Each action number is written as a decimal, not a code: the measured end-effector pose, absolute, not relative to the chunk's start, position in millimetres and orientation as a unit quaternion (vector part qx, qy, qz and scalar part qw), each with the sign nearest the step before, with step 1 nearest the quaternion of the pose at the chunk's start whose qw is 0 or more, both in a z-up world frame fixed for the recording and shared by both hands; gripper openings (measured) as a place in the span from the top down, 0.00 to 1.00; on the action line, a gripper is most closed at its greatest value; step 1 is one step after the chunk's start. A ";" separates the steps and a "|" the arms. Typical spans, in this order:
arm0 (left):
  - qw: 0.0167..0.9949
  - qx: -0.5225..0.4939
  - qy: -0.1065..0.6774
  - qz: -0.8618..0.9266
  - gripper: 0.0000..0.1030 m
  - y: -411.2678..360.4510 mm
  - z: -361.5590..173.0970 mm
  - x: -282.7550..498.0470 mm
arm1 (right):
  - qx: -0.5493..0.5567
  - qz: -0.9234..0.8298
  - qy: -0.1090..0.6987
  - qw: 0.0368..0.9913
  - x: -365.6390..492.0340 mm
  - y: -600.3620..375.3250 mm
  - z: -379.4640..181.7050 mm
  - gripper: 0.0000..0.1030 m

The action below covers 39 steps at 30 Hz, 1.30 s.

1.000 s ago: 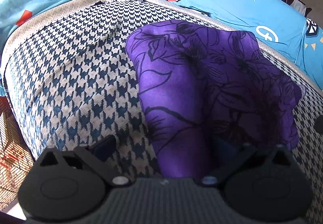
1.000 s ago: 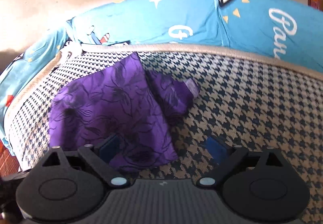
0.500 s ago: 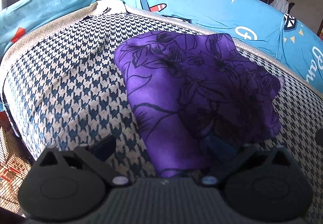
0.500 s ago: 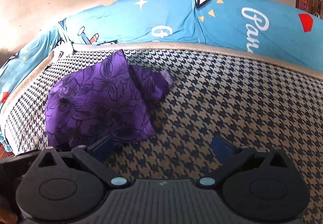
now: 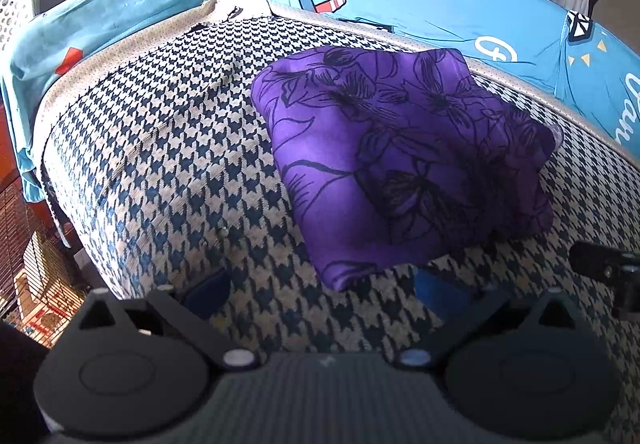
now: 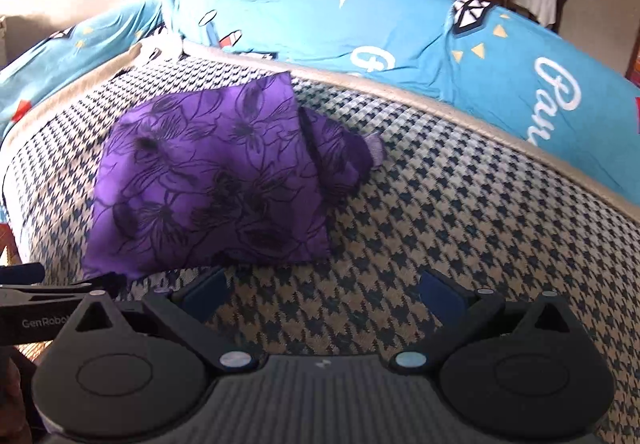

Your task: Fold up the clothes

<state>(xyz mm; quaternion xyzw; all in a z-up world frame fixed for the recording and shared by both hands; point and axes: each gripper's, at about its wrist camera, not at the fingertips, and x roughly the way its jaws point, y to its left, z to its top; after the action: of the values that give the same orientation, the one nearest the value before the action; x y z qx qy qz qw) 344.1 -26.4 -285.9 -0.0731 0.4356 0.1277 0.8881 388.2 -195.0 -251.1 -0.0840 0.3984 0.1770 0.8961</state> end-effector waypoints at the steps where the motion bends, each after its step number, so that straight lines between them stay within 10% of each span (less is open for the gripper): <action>1: 0.887 -0.066 0.437 0.131 0.00 -29.0 -285.6 342.7 | -0.082 0.184 0.407 0.891 389.8 -194.2 -252.0 0.00; 39: 0.880 -0.034 0.454 0.132 0.00 -56.7 -276.8 329.1 | -0.060 0.235 0.402 0.883 384.0 -205.3 -247.9 0.00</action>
<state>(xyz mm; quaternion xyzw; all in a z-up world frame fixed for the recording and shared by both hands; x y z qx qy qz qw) 329.1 -56.7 -276.8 -0.0340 0.4542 0.1323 0.8804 384.0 -205.3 -247.9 -0.0603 0.4023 0.2348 0.8828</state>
